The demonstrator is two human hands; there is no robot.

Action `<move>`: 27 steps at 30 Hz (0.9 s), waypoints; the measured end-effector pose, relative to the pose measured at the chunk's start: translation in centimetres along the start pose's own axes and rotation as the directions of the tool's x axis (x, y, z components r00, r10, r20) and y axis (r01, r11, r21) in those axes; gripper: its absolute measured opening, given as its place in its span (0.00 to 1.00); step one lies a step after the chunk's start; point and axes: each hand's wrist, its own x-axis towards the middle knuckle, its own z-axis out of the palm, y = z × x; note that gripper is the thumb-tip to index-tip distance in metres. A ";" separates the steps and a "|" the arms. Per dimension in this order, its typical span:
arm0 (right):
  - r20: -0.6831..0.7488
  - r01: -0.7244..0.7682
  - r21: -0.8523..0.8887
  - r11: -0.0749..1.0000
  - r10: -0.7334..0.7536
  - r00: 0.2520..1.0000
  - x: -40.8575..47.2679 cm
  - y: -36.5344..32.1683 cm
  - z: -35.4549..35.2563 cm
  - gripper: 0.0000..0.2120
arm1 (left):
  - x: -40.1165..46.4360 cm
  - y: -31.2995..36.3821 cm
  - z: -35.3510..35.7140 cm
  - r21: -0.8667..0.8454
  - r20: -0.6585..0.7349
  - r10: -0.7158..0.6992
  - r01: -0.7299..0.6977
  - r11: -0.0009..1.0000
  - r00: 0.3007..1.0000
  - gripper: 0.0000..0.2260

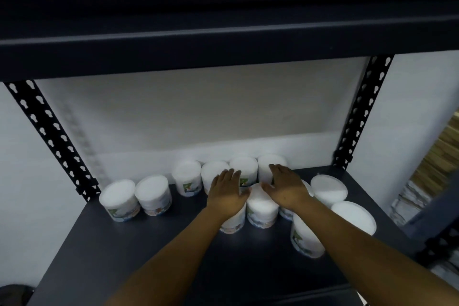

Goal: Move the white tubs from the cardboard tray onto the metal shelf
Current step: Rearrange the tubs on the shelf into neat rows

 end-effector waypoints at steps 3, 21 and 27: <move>0.058 -0.030 0.006 1.000 0.029 0.998 1.5 1.0 -0.9 0.32 | 2.4 0.3 -0.1 -0.021 0.058 -0.050 0.052 0.998 0.997 0.28; 0.146 -0.021 0.064 0.998 0.012 0.989 6.9 3.4 0.7 0.41 | 8.5 -0.8 1.8 0.167 0.071 -0.116 0.103 0.981 0.991 0.39; 0.152 -0.044 0.072 0.996 0.033 0.988 8.0 3.6 1.4 0.40 | 9.4 -0.6 2.7 0.182 0.076 -0.129 0.113 0.977 0.989 0.38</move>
